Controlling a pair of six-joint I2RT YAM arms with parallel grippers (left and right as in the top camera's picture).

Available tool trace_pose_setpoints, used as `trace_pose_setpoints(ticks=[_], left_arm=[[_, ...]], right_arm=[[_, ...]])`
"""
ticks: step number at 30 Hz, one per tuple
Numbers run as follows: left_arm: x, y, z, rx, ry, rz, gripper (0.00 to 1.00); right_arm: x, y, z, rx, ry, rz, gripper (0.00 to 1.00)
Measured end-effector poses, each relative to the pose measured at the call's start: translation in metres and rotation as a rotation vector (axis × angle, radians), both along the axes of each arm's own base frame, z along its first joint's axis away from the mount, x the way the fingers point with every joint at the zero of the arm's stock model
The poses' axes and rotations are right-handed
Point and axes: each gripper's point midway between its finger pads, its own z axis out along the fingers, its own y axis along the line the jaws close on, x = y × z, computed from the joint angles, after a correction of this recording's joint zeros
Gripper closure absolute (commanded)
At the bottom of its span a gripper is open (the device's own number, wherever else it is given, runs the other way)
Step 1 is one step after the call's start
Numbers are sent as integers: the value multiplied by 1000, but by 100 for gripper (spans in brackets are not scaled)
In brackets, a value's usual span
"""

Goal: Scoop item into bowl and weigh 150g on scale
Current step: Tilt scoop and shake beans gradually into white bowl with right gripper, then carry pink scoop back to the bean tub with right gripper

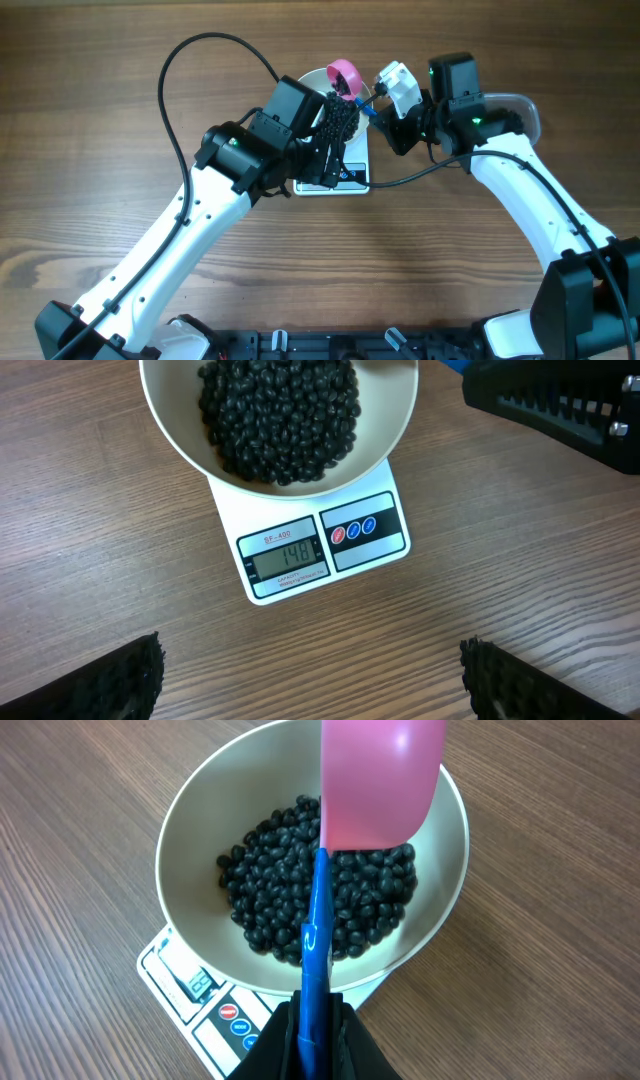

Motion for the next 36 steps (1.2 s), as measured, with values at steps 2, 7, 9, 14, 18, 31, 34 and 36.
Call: trace_pose_setpoints(ticks=[2,7,9,14,18,31,34,36], left_arm=[[0,0,0,0,0,0,0],[0,0,0,0,0,0,0],[0,0,0,0,0,0,0],[0,0,0,0,0,0,0],[0,0,0,0,0,0,0],[0,0,0,0,0,0,0],[0,0,0,0,0,0,0],[0,0,0,0,0,0,0]], right_arm=[[0,0,0,-2,-1,-1,96],[0,-1,0,-5,-1,-4,96],[0,-1,0,-3,1,-6,96],[0,-1,0,31,48,-63,96],[1,-1,0,54,76,-100,96],[2,0,1,68,83,-118,96],[3,0,2,94,112,-158,96],[3,0,2,124,152,-208,96]])
